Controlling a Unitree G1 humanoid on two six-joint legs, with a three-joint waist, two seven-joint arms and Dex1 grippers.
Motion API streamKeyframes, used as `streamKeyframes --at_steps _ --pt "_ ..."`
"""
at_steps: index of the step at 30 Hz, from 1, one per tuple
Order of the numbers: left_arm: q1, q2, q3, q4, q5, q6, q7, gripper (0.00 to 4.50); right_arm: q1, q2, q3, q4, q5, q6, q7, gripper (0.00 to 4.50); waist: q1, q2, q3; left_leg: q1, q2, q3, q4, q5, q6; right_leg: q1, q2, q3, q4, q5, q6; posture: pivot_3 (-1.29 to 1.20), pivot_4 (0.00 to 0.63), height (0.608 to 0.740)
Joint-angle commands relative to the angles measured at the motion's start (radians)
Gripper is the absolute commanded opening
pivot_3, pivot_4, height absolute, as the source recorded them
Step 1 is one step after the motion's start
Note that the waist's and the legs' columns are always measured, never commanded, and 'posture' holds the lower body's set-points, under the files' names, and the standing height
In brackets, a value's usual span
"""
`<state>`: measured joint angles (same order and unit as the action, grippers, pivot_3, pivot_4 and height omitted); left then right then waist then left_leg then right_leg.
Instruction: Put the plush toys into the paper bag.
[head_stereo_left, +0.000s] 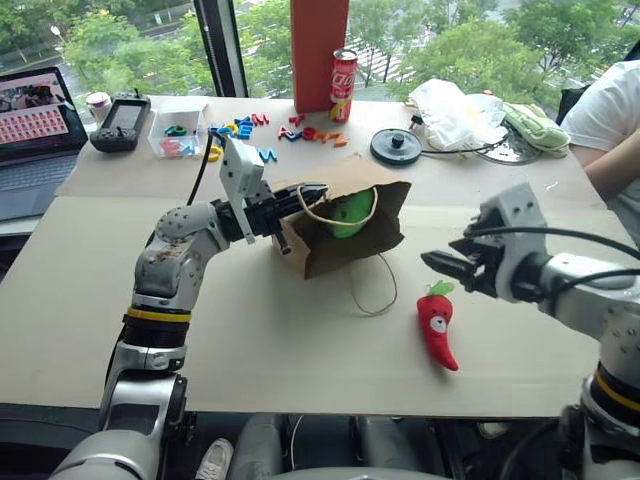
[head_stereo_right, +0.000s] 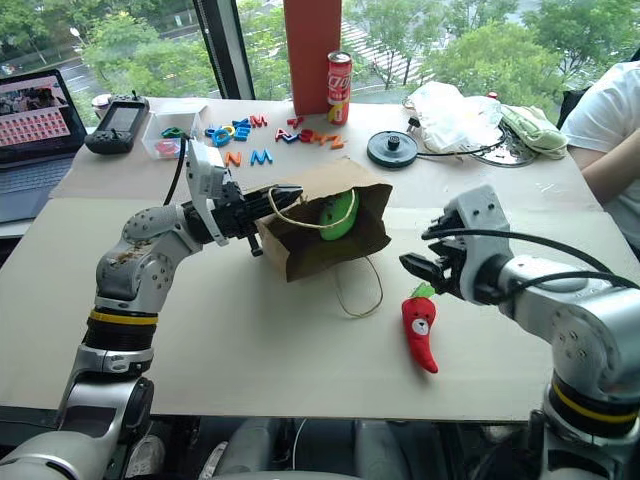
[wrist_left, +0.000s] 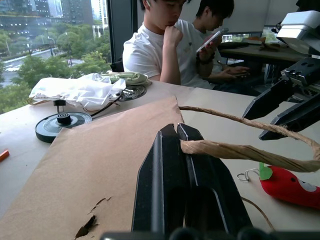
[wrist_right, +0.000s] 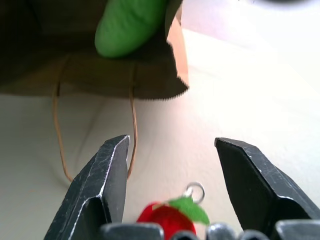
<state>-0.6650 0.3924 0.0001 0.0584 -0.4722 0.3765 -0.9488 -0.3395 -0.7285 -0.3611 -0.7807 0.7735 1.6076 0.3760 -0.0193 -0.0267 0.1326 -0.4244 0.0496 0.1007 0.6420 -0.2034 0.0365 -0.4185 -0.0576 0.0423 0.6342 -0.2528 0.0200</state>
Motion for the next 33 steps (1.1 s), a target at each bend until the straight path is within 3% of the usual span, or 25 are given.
streamKeyframes --at_steps 1,8,16,19,26,33 --pt "-0.018 0.002 0.006 -0.014 -0.006 -0.006 -0.001 0.00 0.090 -0.033 -0.029 -0.094 0.057 0.007 0.008 3.07 -0.003 0.000 0.000 0.000 0.000 0.000 0.000 0.000 0.000 0.000 0.000 0.000 0.000 0.000 0.000 0.00 0.150 0.739" --pt "-0.021 -0.003 0.001 -0.007 -0.007 -0.005 -0.007 0.00 0.283 -0.003 0.047 -0.123 0.007 0.007 -0.101 3.07 0.007 0.000 0.000 0.000 -0.001 -0.003 0.001 0.000 0.000 0.002 -0.001 0.000 -0.001 0.000 0.001 0.00 0.150 0.739" --pt "-0.030 -0.006 -0.001 0.003 -0.007 -0.006 -0.014 0.00 0.325 0.030 0.172 -0.084 -0.095 0.007 -0.183 3.07 0.005 0.000 0.000 0.000 -0.002 -0.004 0.001 0.000 0.000 0.003 0.000 0.000 -0.002 0.000 0.001 0.00 0.150 0.739" --pt "-0.030 -0.006 0.000 0.003 -0.007 -0.007 -0.014 0.00 0.321 0.039 0.189 -0.082 -0.116 0.000 -0.183 2.49 0.005 -0.001 0.000 0.002 -0.002 -0.005 0.001 0.000 0.000 0.005 0.000 -0.001 -0.002 0.000 0.001 0.00 0.150 0.739" --pt "-0.032 -0.006 0.001 0.008 -0.004 -0.010 -0.015 0.00 0.296 0.015 0.201 -0.079 -0.148 -0.020 -0.160 0.03 0.007 -0.001 0.000 0.005 -0.002 -0.006 0.002 0.000 0.000 0.010 0.000 -0.002 -0.004 0.000 0.001 0.00 0.150 0.739" --pt "-0.038 -0.008 0.000 0.019 -0.002 -0.014 -0.016 0.00 0.263 -0.061 0.114 -0.103 -0.140 -0.076 -0.075 0.01 0.007 -0.001 0.000 0.004 -0.002 -0.007 0.002 0.000 0.000 0.010 0.000 -0.002 -0.004 0.000 0.002 0.00 0.150 0.739"
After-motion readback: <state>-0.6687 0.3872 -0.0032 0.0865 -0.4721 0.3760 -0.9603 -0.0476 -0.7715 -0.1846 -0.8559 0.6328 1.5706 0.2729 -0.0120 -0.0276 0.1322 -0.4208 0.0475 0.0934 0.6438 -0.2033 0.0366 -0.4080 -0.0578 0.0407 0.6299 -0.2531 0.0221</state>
